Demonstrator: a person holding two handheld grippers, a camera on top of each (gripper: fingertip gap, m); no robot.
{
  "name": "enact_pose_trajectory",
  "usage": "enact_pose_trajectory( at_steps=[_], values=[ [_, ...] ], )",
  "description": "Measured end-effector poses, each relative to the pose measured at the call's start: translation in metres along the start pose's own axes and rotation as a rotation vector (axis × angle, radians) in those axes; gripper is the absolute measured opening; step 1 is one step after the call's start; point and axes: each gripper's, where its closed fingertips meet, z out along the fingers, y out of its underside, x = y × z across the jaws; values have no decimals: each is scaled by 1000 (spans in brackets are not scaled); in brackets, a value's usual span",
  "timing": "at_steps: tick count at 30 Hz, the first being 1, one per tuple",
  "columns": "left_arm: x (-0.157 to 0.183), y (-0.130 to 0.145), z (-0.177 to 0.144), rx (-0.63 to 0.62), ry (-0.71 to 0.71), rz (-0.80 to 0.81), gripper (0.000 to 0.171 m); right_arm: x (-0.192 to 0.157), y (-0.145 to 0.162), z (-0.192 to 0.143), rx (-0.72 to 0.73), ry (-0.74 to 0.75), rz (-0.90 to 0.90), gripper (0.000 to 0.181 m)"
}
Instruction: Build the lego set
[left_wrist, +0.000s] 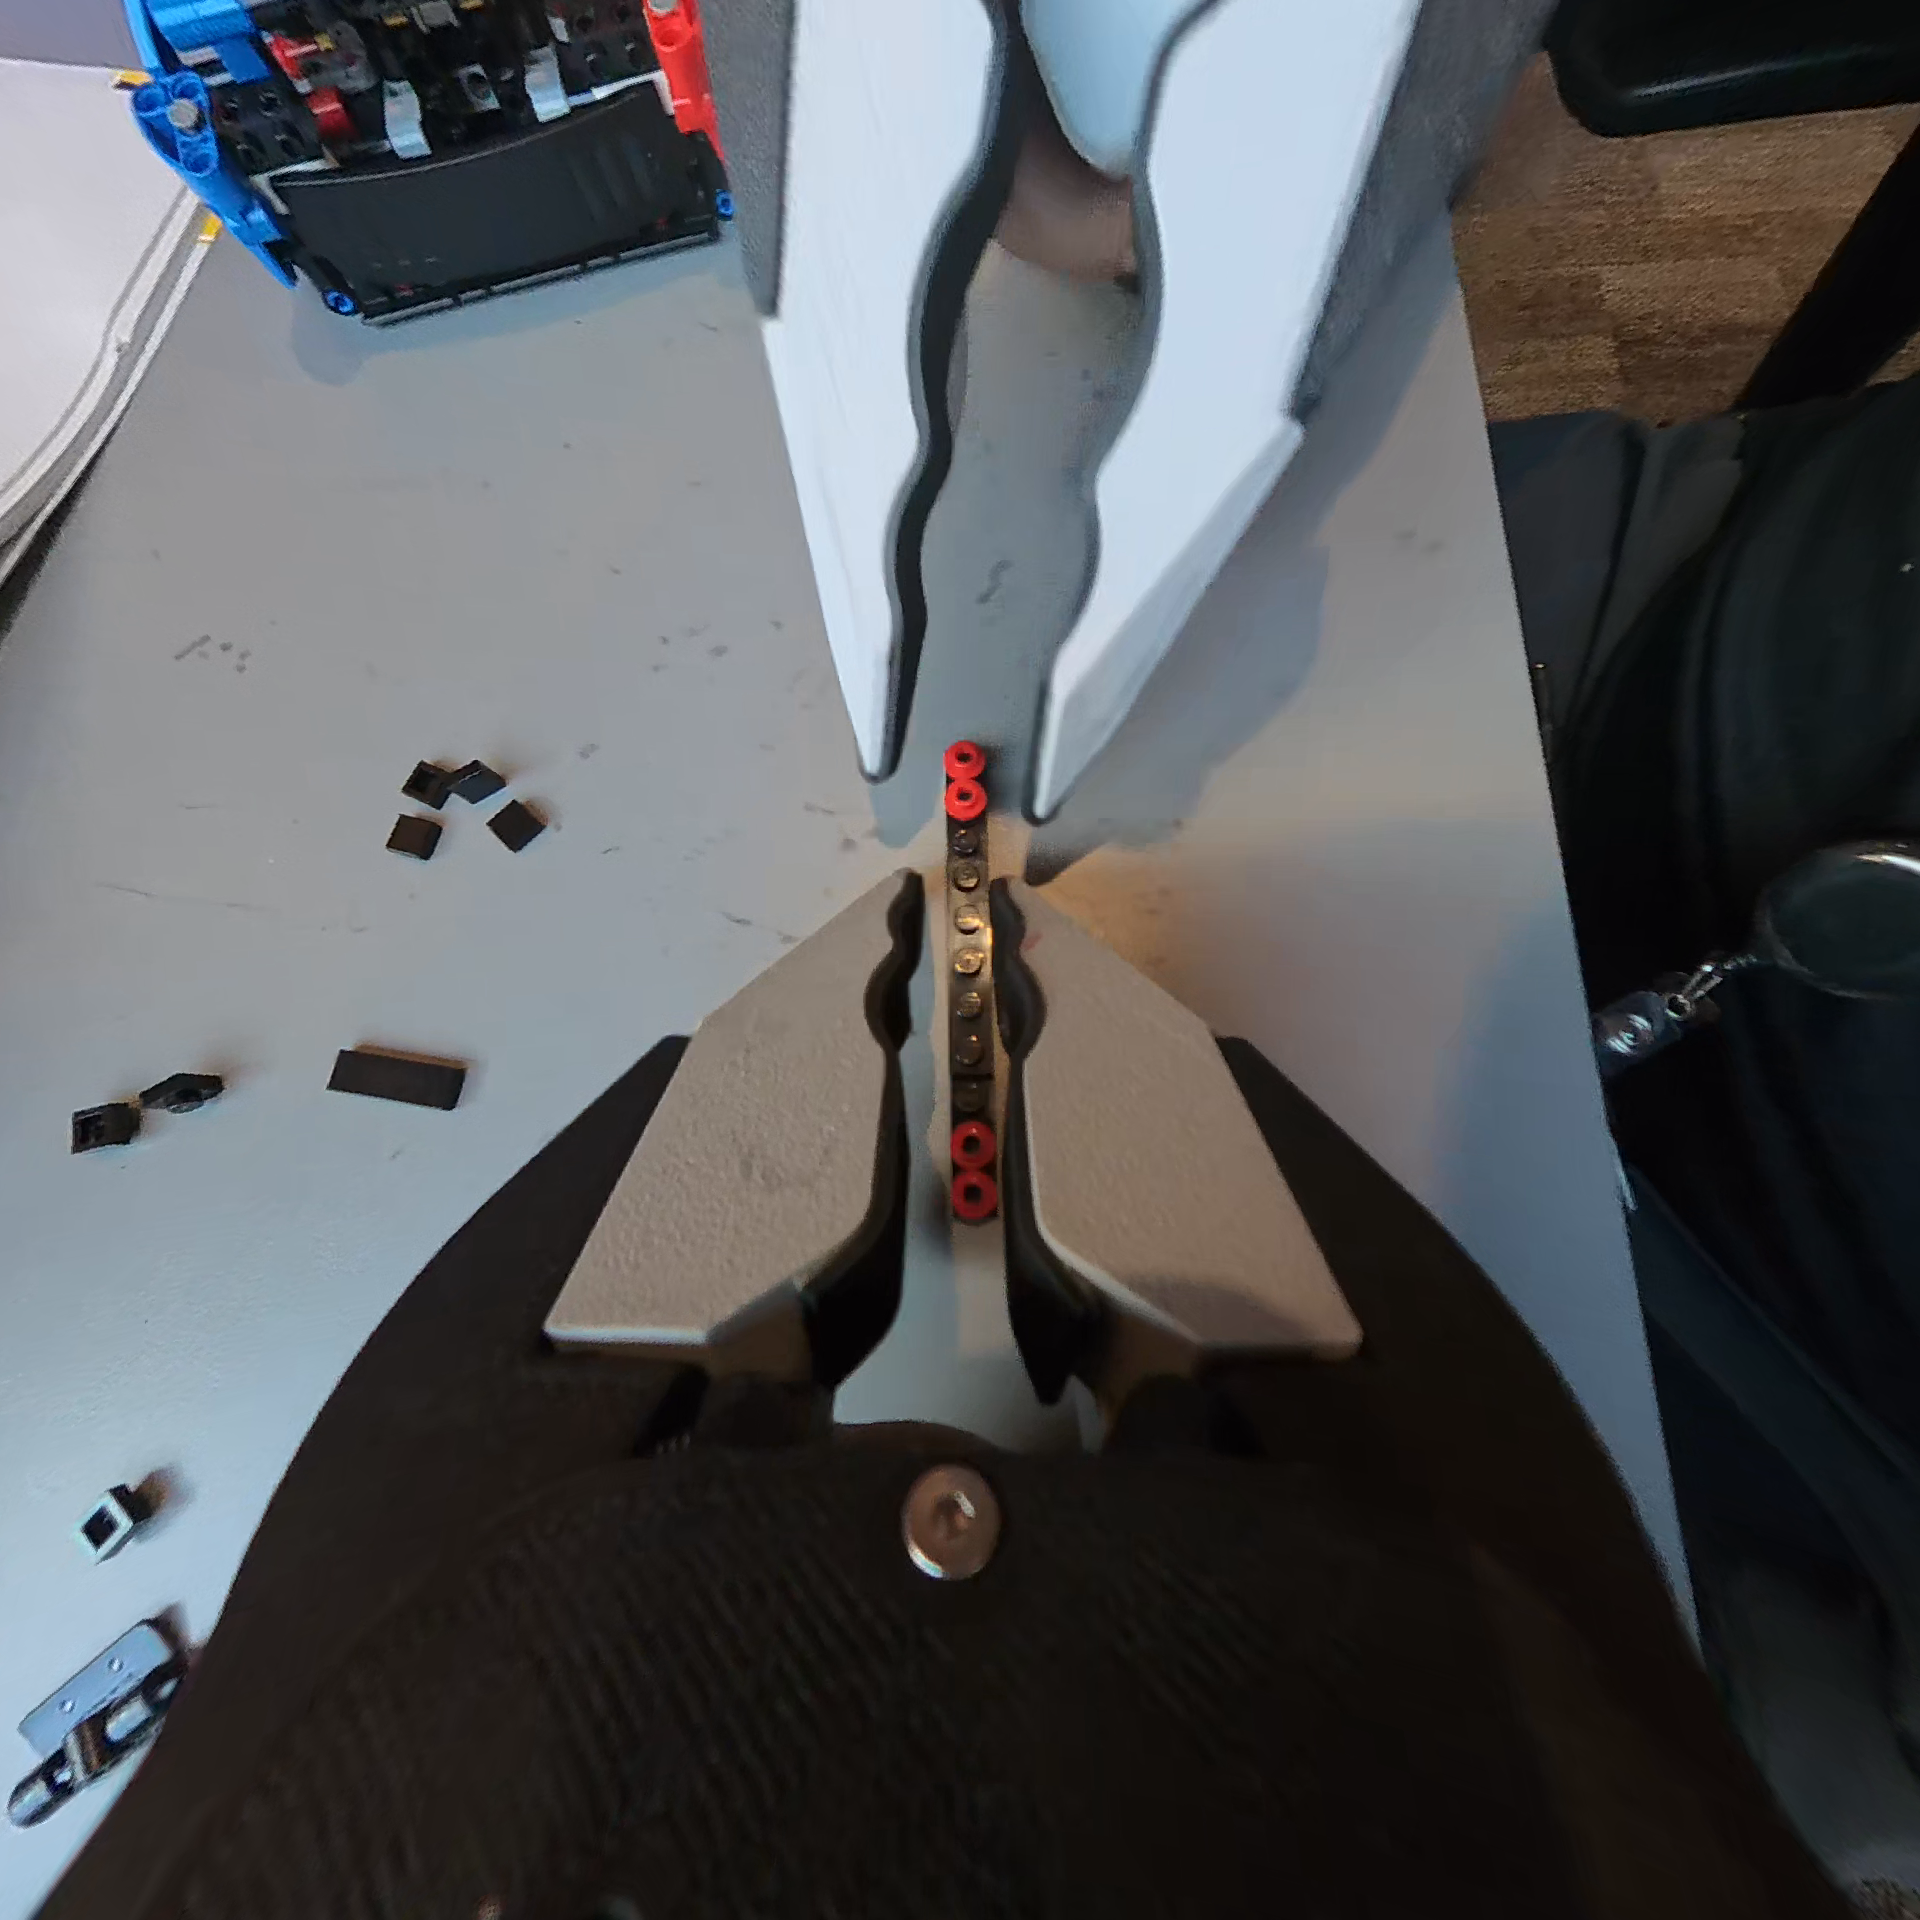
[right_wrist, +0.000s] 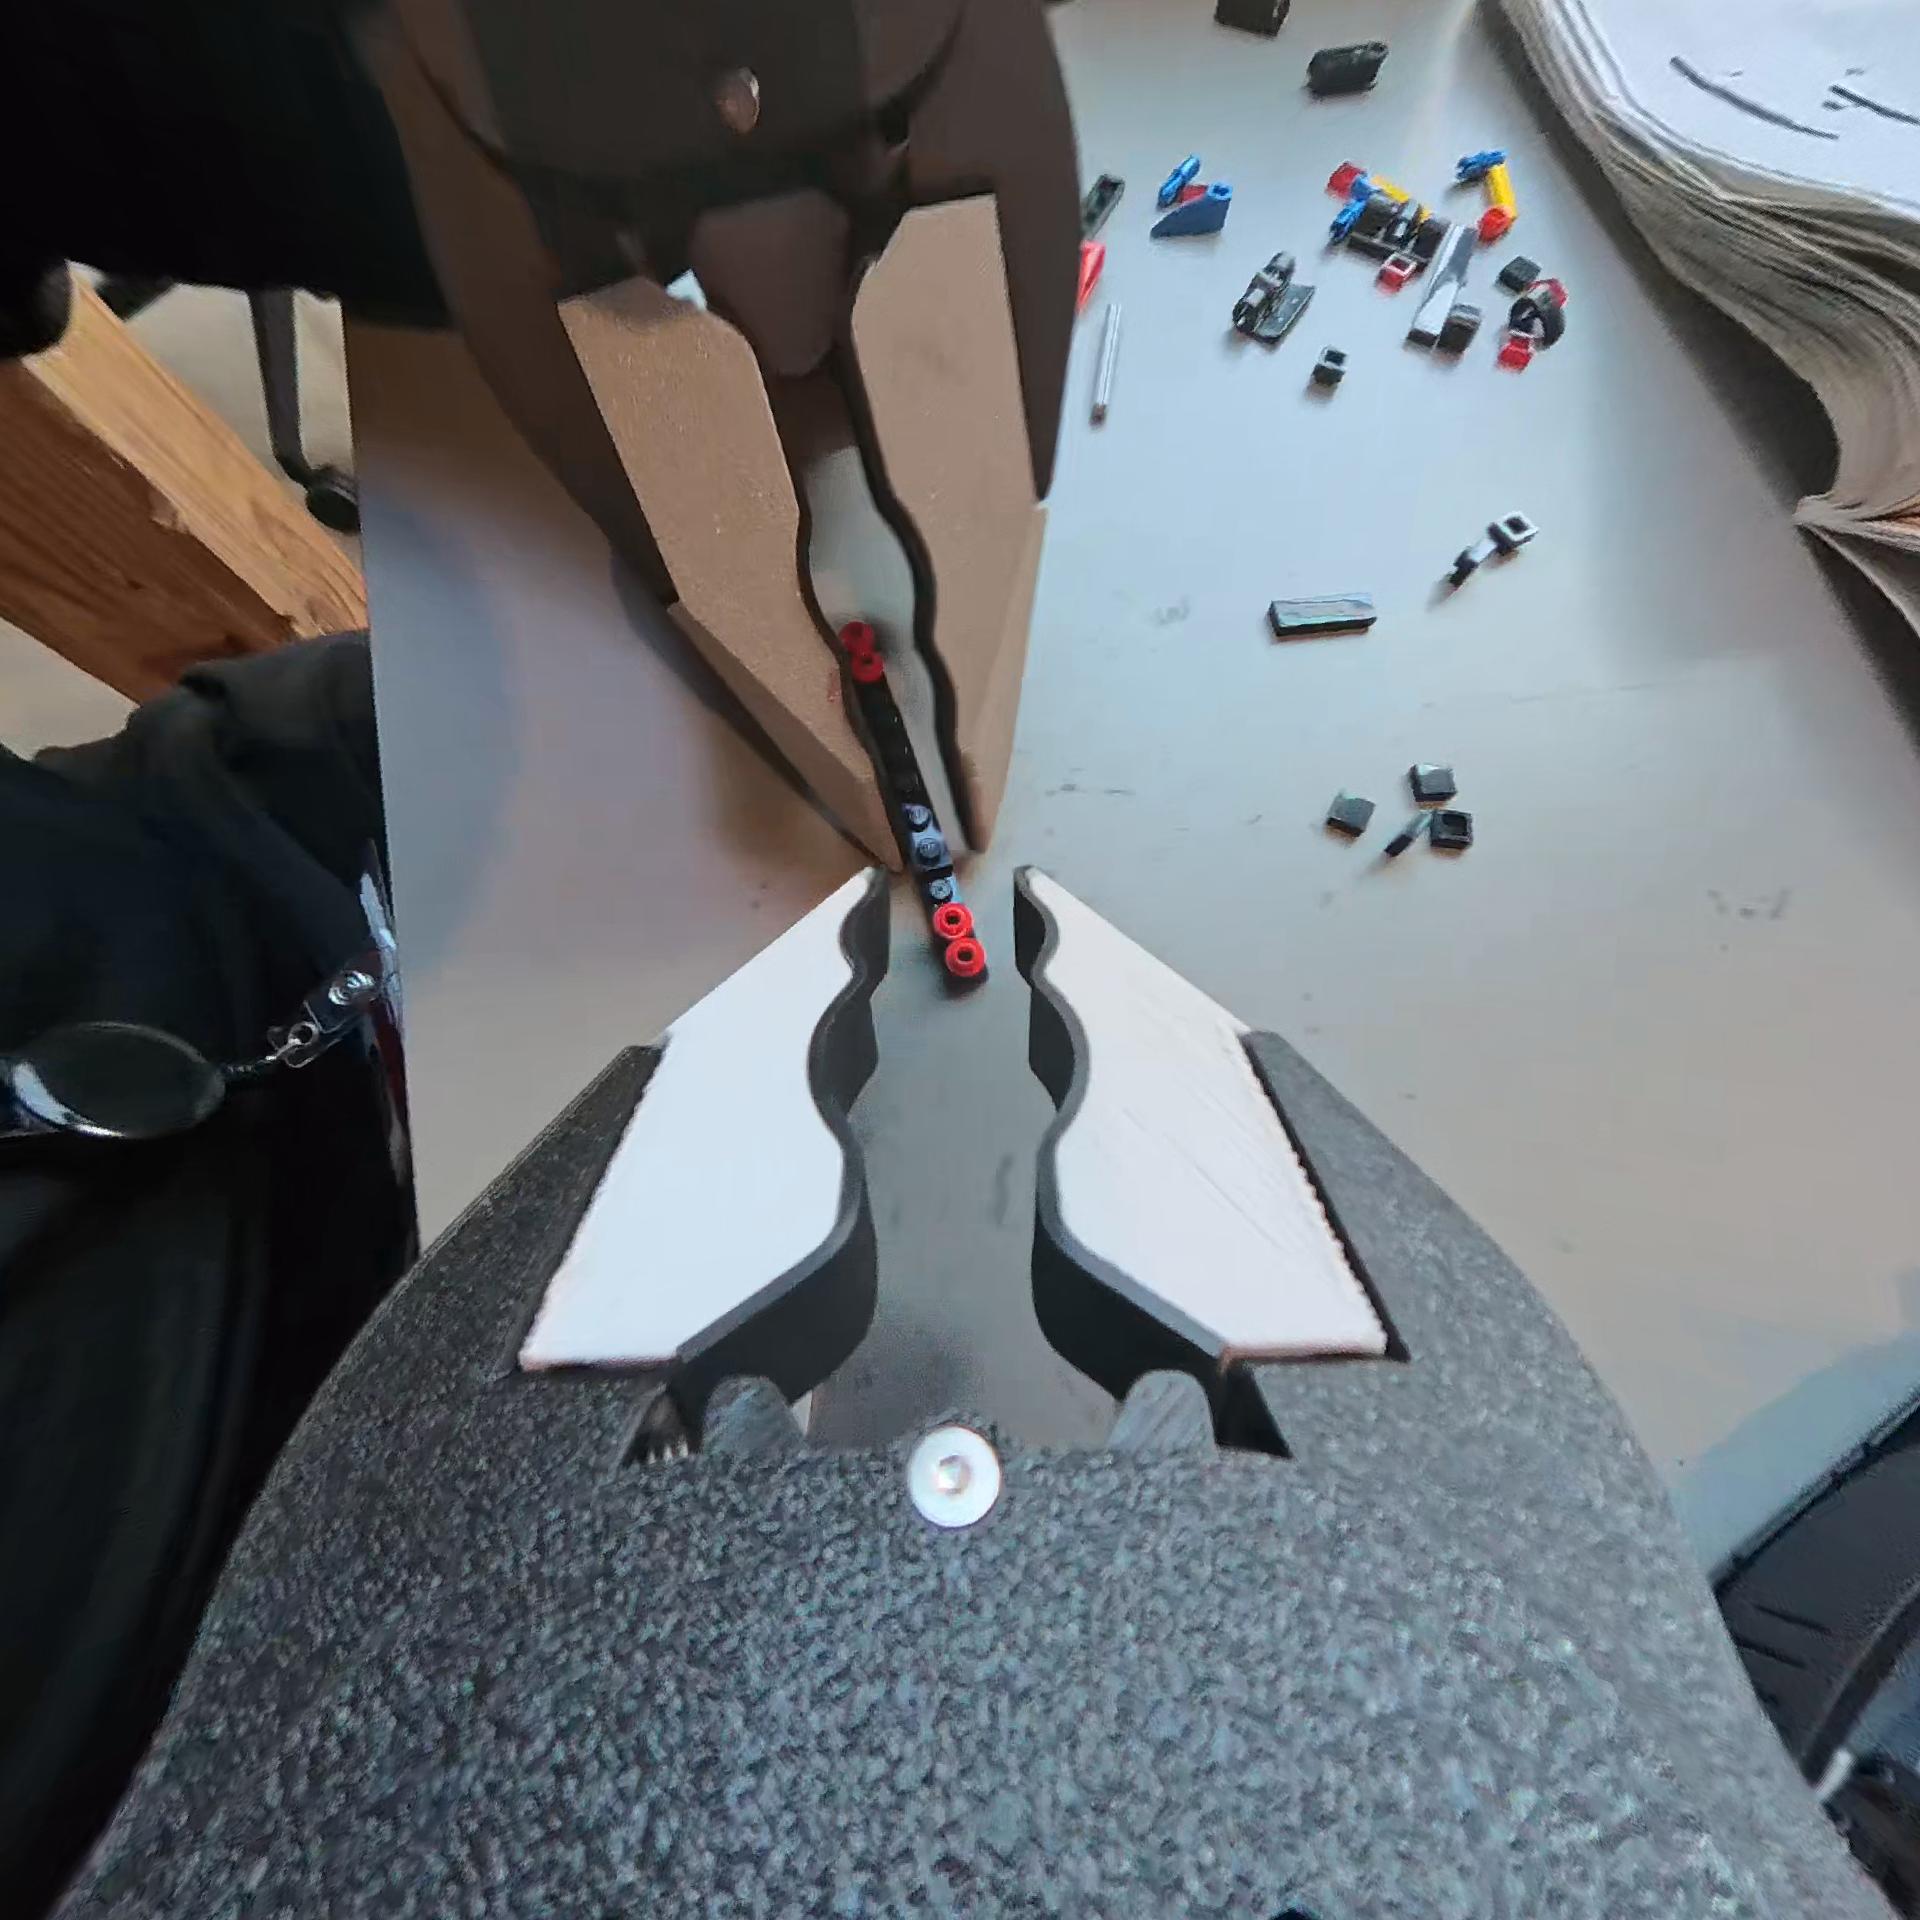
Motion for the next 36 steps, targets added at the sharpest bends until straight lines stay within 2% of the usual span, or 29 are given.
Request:
enact_pose_trajectory(
  at_steps=[2, 4, 6, 12, 19, 24, 28, 30, 33, 36],
  values=[
    [-2, 0, 0, 0, -6, -10, 13, 0, 3, 4, -33, 21, -40, 23],
    [-2, 1, -1, -1, -5, -18, 14, 1, 7, 7, -63, 38, -78, 10],
    [-2, 1, -2, -1, -13, -23, 18, 2, 8, 7, -70, 36, -76, 7],
    [-4, 7, -8, -17, -29, -38, 31, 4, 11, 5, -70, 22, -48, 7],
    [-12, 14, -31, -15, -85, -53, 35, 6, 7, 0, -33, 21, -33, 14],
    [-42, 18, -64, 0, -217, -122, 34, 17, 3, -9, 27, 45, 17, 19],
    [-85, 25, -91, 1, -404, -256, 28, 22, 9, -14, 14, 54, 40, 23],
    [-99, 24, -99, 17, -450, -306, 27, 23, 12, -18, 16, 64, 40, 23],
    [-112, 19, -97, 20, -450, -334, 22, 27, 16, -22, 15, 93, 32, 23],
    [-118, 13, -79, -32, -404, -279, 16, 32, 18, -25, 20, 117, 27, 22]
  ],
)
